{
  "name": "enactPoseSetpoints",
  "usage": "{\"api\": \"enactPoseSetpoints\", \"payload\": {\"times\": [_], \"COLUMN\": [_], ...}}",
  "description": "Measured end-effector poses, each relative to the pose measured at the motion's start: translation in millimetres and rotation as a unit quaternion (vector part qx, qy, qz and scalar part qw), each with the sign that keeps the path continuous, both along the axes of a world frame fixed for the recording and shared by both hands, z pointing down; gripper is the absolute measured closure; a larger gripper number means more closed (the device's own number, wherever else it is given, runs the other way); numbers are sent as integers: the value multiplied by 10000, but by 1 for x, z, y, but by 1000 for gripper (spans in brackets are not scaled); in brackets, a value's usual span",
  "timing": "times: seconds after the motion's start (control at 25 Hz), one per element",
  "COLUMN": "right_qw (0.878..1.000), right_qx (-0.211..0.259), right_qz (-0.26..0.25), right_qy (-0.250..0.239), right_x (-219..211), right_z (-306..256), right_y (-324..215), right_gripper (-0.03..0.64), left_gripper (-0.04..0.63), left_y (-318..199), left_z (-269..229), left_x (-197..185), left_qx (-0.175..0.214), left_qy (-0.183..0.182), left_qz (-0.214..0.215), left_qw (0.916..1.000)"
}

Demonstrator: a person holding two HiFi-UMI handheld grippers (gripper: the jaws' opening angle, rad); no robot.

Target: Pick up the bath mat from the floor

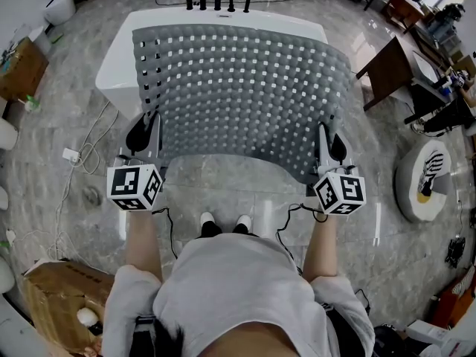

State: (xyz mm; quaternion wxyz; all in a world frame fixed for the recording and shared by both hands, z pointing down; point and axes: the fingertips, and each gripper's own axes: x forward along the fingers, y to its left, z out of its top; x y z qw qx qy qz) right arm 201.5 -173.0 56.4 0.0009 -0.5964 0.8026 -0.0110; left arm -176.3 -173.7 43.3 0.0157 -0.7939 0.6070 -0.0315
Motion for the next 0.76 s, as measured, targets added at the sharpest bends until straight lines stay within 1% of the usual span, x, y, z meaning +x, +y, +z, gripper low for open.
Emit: {"api": "enactPoseSetpoints", "payload": {"times": [0.16, 0.36, 0.56, 0.76], "right_qw": [10000, 10000, 9999, 9999], "right_qx": [14, 45, 68, 98], "right_qz": [16, 19, 21, 23], "right_qy": [10, 33, 72, 54], "right_x": [-3, 4, -9, -8], "right_z": [1, -6, -7, -13], "right_y": [-1, -1, -5, -5], "right_gripper": [575, 575, 575, 575], "left_gripper": [538, 538, 538, 538], "left_y": [-1, 1, -3, -2], "left_z": [1, -5, -3, -9], "left_x": [-5, 1, -11, -11], "left_qx": [10, 26, 32, 56], "left_qy": [13, -5, 14, 8], "left_qz": [-9, -32, -36, -51], "left_qw": [10000, 10000, 10000, 10000]}}
